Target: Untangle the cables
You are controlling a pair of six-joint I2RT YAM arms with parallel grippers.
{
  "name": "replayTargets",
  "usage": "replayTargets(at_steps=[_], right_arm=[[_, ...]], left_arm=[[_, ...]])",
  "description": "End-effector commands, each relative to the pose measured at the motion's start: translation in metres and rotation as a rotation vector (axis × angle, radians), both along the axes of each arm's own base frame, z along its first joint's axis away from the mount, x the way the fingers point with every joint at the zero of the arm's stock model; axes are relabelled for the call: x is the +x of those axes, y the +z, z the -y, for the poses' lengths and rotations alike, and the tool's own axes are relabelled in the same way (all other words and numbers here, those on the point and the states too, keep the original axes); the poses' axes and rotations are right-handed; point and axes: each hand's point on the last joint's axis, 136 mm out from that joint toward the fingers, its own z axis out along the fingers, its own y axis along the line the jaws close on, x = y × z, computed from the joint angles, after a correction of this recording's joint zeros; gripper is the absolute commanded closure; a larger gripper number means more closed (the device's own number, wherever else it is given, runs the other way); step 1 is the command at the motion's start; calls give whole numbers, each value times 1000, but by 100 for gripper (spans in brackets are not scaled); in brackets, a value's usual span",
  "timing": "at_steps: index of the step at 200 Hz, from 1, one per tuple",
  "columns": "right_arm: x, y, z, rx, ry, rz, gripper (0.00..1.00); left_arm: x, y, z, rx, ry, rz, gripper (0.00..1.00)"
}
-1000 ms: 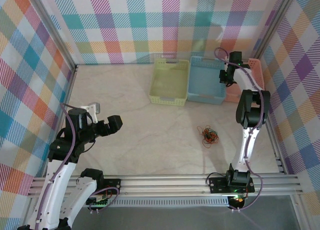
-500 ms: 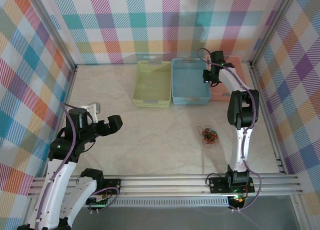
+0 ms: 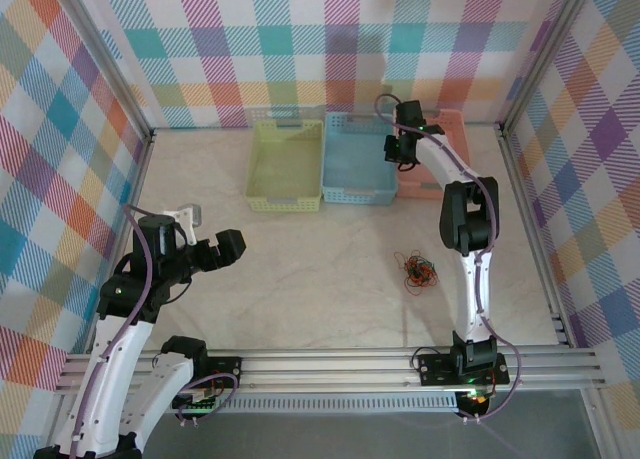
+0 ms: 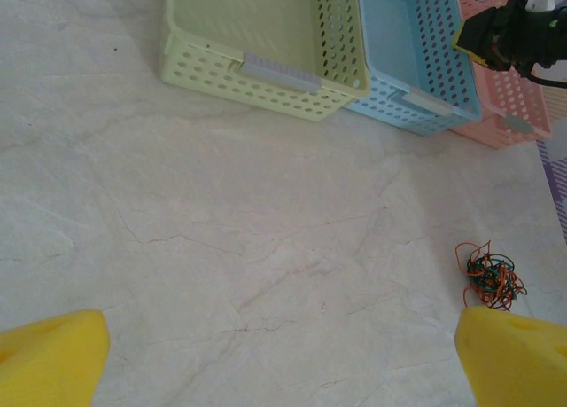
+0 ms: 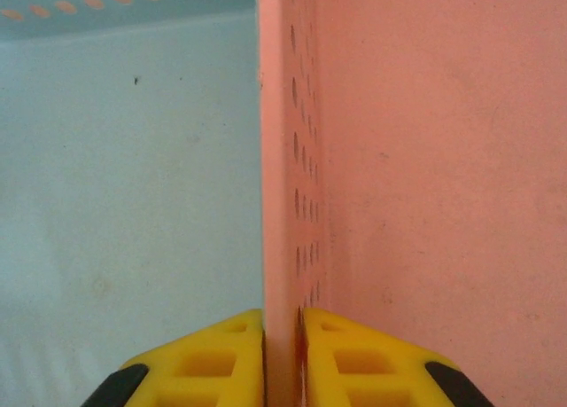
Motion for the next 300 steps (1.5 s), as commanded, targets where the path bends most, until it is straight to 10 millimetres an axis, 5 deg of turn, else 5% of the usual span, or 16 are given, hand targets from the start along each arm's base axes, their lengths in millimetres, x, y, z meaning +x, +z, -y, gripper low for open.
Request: replayTargets(at_steps=[1, 56, 97, 126, 166, 190, 251, 300], right_arm=[[1, -11, -22, 38, 7, -23, 82], [3, 10, -34, 51, 34, -2, 62], [-9, 73, -22, 17, 27, 100, 41], [-41, 114, -12, 38, 4, 135, 37], [-109, 139, -6, 131, 1, 120, 38], [-157, 128, -2, 168, 9, 52, 40], [-266, 52, 17, 129, 32, -259, 41], [-304, 17, 32, 73, 16, -395, 41]], left_arm=[[-1, -8, -1, 23, -3, -18, 0], [0, -10, -1, 24, -5, -28, 0], [1, -10, -1, 24, -4, -30, 0], [0, -10, -1, 26, -2, -32, 0], [0, -9, 0, 20, -7, -26, 0], [-1, -9, 1, 18, -12, -26, 0], [-2, -5, 2, 9, -18, -11, 0], [-4, -5, 1, 9, -17, -7, 0]])
